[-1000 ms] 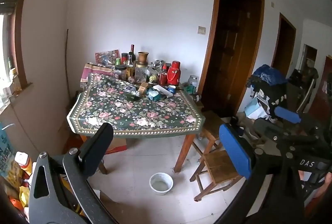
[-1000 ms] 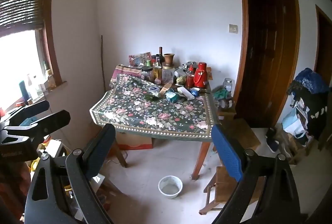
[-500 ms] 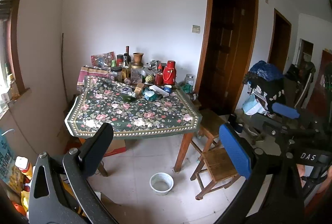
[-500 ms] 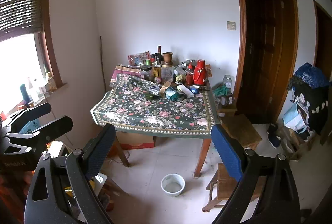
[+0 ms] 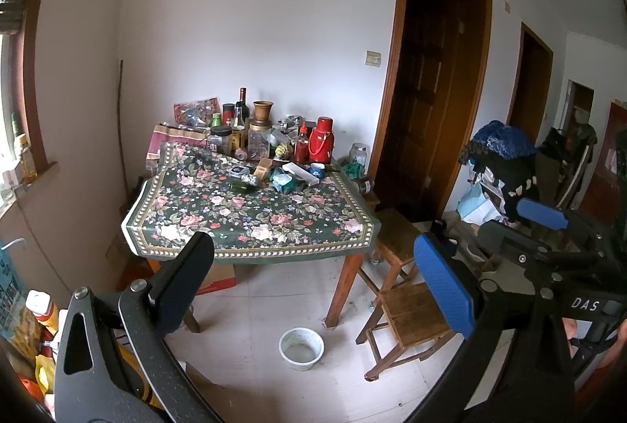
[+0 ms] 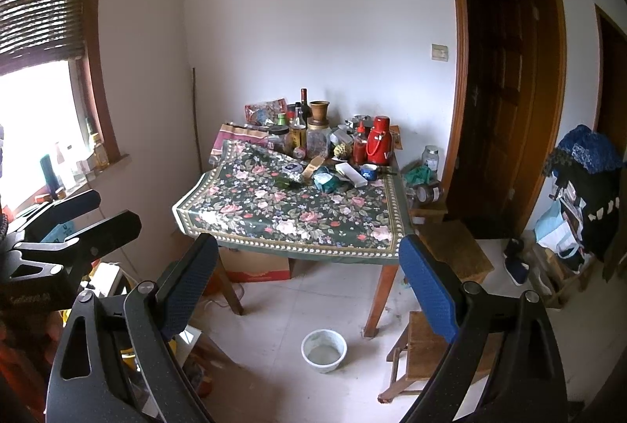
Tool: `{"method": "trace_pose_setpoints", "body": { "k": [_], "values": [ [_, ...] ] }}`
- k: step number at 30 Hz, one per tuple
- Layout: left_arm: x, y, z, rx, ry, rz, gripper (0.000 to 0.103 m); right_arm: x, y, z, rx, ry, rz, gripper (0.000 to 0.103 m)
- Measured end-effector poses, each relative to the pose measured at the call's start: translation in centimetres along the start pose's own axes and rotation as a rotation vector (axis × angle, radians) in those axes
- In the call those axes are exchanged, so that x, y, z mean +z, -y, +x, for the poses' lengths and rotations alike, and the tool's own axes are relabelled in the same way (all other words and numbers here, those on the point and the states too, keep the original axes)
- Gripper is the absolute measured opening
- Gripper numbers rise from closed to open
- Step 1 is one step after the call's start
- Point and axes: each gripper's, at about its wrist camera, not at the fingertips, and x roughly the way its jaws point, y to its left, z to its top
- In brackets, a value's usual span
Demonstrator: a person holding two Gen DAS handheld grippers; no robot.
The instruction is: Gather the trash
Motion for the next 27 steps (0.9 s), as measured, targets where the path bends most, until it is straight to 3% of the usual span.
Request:
{"method": "trace_pose_setpoints", "body": {
  "k": [27],
  "values": [
    [0.24, -0.02, 0.23, -0.001, 0.0, -0.003, 0.102, -0.1, -0.03, -0.22, 0.007, 0.006, -0.005, 0.092]
  ]
}}
